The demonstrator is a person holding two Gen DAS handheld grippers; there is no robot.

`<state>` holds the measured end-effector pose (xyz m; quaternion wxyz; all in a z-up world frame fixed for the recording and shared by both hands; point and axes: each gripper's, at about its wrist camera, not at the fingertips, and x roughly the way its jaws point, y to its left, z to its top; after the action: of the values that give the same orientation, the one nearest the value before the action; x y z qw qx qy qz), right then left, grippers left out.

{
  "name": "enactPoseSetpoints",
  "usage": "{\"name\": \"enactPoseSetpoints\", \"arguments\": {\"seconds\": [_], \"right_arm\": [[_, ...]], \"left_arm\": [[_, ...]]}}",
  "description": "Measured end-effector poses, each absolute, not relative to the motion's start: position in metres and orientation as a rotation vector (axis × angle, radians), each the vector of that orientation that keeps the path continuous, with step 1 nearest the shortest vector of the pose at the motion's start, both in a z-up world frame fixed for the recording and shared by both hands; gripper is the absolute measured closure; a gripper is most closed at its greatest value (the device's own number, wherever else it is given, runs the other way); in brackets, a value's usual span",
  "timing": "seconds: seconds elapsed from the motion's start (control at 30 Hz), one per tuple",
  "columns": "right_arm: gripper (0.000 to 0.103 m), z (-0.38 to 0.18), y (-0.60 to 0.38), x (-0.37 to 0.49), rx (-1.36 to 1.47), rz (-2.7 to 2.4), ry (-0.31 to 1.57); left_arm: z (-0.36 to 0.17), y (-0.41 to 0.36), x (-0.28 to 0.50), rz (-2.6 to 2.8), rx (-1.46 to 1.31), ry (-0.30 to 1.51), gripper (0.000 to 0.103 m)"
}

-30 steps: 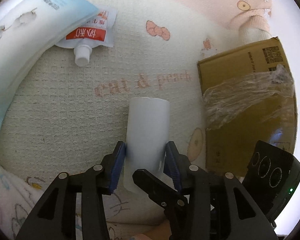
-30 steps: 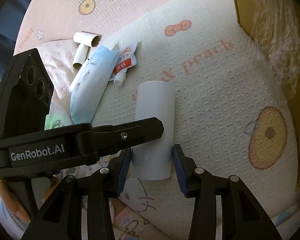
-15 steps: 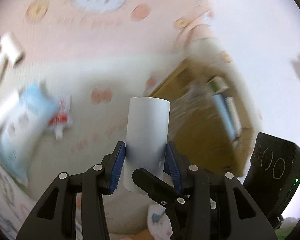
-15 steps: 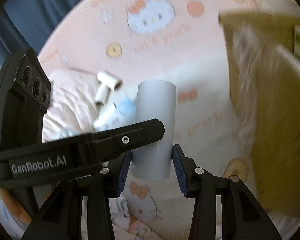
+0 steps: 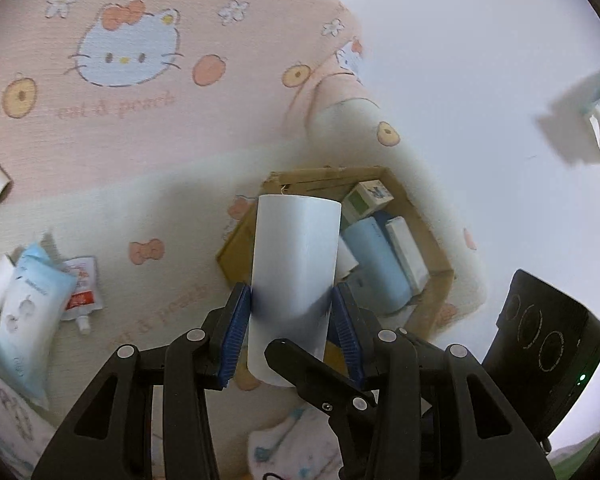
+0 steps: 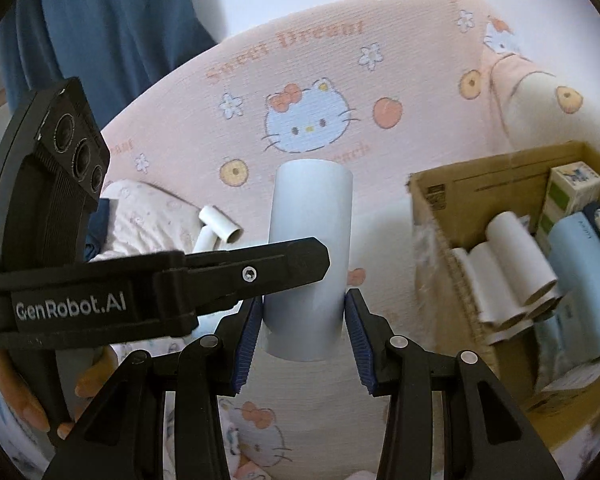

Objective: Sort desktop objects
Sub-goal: 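Carry both held tubes up and over the cardboard box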

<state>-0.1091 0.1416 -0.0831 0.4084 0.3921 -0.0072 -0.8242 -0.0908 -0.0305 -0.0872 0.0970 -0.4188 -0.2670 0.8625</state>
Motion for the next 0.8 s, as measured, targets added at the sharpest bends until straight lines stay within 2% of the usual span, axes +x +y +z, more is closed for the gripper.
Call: {"name": "enactPoseSetpoints", "arguments": {"seconds": [0.23, 0.5, 0.8], "right_arm": [[0.063, -0.060, 0.173, -0.134, 0.944, -2.170, -0.055], [0.063, -0.035, 0.194, -0.174, 0.923, -2.243, -0.063], [0.063, -0.052, 0.214, -0.224, 1.059, -2.199, -0.065]], "left_arm": [[-0.060, 0.002, -0.124, 2.521, -1.201, -0.641, 0.057], [-0.037, 0.034, -0.166, 2.481, -1.199, -0.591, 0.057], [-0.059, 0.063, -0.224, 2.398, -1.445, -0.577, 0.057]]}}
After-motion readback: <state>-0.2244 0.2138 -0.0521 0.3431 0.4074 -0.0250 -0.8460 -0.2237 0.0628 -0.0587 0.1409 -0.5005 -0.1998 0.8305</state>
